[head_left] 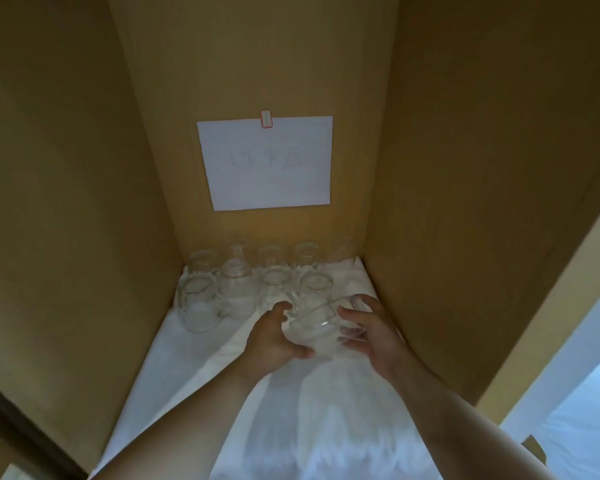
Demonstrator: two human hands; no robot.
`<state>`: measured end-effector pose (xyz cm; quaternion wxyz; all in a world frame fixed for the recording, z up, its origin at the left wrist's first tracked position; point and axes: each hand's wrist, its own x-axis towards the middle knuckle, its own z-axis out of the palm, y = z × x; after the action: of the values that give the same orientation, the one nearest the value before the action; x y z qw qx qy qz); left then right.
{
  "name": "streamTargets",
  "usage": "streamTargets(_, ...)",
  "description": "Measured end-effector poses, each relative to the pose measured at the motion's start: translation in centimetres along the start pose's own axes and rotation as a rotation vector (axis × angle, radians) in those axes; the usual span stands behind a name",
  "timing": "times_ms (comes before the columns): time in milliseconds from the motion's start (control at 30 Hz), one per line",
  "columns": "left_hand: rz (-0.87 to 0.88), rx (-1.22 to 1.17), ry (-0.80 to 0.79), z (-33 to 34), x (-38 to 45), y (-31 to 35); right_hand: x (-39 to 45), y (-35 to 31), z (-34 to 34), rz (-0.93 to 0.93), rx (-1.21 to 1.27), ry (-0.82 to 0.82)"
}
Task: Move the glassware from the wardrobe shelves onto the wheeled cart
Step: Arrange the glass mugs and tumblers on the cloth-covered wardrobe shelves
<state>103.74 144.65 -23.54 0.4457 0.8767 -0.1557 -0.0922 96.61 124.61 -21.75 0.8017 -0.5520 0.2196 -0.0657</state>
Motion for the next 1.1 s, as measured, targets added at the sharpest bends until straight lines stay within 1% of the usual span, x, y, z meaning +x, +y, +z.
streamTargets(67, -0.037, 0.130, -0.015, 0.3, 0.0, -0.9, 0.0, -0.6, 0.3, -0.092, -0.165, 0.058)
streamTargets(133, -0.068, 0.269, -0.060, 0.4, -0.1, -1.8, 0.4, -0.7, 0.3, -0.223, -0.343, 0.118)
streamTargets(233, -0.100, 0.466, -0.171, 0.1, -0.8, -3.2, 1.1, -0.5, -0.1, -0.394, -0.706, 0.244)
streamTargets(333, -0.099, 0.595, -0.292, -0.1, -1.3, -4.4, 2.2, 0.1, -0.7, -0.439, -0.967, 0.273)
streamTargets(400, -0.089, 0.636, -0.337, -0.2, -1.4, -4.8, 3.1, 0.2, -0.9, -0.442, -1.074, 0.290)
streamTargets(467, -0.081, 0.661, -0.356, -0.3, -1.1, -4.8, 4.0, 0.0, -1.0, -0.434, -1.110, 0.306)
streamTargets(600, -0.055, 0.719, -0.405, -0.3, -0.3, -4.3, 6.0, -0.8, -1.0, -0.430, -1.113, 0.345)
streamTargets(700, -0.050, 0.742, -0.412, -0.4, 0.1, -4.0, 7.4, -1.3, -1.0, -0.434, -1.111, 0.365)
streamTargets(867, -0.056, 0.776, -0.422, -0.5, 0.1, -3.6, 9.0, -1.0, 0.1, -0.484, -1.096, 0.327)
streamTargets(1100, -0.037, 0.844, -0.463, -0.4, 0.1, -2.9, 11.0, -1.6, 1.1, -0.456, -1.145, 0.331)
